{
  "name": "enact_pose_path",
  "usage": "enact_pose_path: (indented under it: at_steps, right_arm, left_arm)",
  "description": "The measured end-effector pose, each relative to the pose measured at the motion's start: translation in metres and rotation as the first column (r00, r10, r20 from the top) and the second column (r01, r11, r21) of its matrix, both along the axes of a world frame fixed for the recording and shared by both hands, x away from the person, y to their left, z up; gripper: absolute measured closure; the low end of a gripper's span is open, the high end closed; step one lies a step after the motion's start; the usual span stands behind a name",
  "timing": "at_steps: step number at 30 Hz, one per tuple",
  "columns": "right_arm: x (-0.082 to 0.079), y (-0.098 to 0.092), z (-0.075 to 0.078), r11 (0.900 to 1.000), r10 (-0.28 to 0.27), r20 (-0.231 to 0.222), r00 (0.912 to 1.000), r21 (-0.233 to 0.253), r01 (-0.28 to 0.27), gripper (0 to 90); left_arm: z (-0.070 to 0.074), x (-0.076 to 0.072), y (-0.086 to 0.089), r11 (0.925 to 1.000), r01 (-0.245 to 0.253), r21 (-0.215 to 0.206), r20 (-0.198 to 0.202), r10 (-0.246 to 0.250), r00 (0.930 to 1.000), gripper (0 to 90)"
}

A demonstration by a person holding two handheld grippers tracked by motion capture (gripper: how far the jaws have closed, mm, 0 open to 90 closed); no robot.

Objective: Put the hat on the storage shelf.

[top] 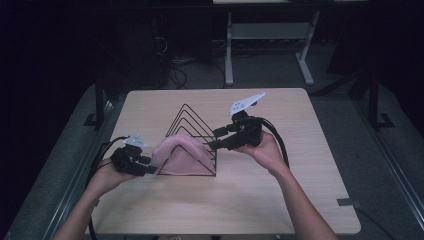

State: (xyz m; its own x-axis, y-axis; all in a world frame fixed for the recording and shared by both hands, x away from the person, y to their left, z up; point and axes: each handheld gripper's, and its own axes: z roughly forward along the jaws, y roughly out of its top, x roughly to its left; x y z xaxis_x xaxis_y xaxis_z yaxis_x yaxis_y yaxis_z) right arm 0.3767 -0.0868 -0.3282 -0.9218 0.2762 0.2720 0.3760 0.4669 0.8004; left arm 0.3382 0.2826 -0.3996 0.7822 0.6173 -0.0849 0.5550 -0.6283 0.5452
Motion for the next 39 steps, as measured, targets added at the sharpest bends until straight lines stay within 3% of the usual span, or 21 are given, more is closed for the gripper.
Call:
enact_pose_path:
  at_steps: [24, 39]
  right_arm:
    - [-0.005, -0.055, -0.008, 0.99, -0.138, -0.014, 0.9903, -0.031, 0.138, 35.4]
    - [-0.014, -0.092, -0.032, 0.976, -0.212, -0.041, 0.9765, -0.066, 0.209, 33.2]
  left_arm:
    - [0.007, -0.009, 0.011, 0.9996, -0.011, -0.026, 0.012, 0.012, 0.9999, 41.9]
    - [0.004, -0.016, 0.013, 0.9993, -0.02, -0.033, 0.018, 0.02, 0.9996, 38.0]
